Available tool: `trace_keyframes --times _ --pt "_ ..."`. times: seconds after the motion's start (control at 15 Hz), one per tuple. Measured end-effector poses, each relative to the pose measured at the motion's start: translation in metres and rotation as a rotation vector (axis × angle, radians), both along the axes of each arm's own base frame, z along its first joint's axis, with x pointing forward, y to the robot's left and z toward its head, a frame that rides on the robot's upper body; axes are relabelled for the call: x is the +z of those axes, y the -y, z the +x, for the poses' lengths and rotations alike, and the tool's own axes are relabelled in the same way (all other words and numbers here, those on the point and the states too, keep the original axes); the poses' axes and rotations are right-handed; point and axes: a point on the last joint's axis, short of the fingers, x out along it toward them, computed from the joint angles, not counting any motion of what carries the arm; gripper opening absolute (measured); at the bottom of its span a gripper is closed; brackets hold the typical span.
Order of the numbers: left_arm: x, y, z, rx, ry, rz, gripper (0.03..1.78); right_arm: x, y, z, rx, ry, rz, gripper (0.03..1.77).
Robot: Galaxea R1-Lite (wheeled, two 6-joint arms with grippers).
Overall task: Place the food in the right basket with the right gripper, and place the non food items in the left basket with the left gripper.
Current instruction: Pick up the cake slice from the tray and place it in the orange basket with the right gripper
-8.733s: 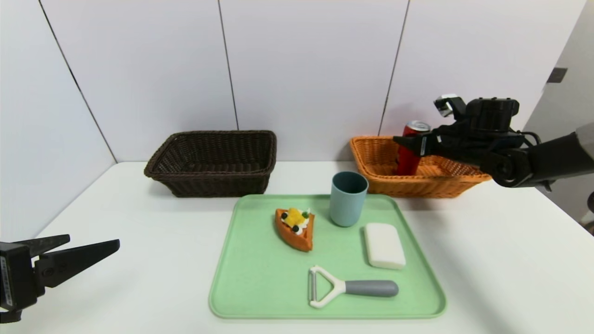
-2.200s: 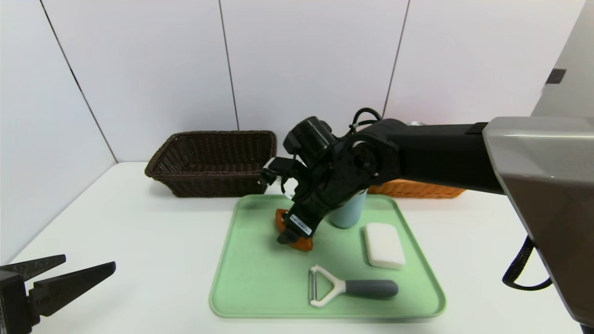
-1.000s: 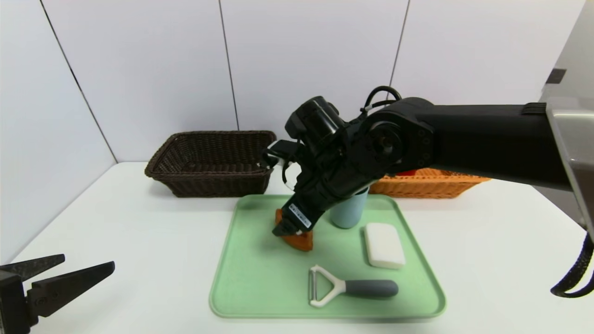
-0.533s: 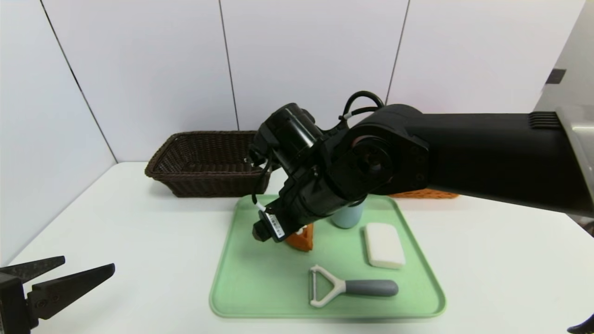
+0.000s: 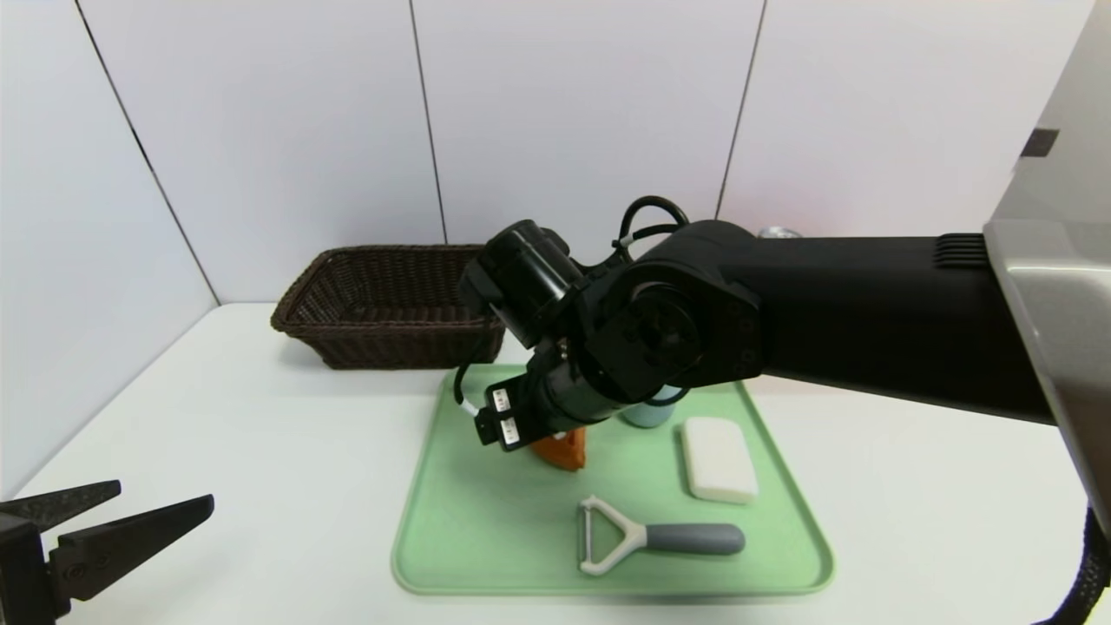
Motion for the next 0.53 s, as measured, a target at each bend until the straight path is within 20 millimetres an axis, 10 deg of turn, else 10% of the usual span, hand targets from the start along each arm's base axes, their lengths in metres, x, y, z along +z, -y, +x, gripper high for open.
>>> trace_keyframes --times 0.53 --pt "-0.0026 0.0000 -0.0046 -0.001 0.005 -0.002 1.69 -0.0098 0.0022 0.0058 -0.075 -0.030 -0.004 1.70"
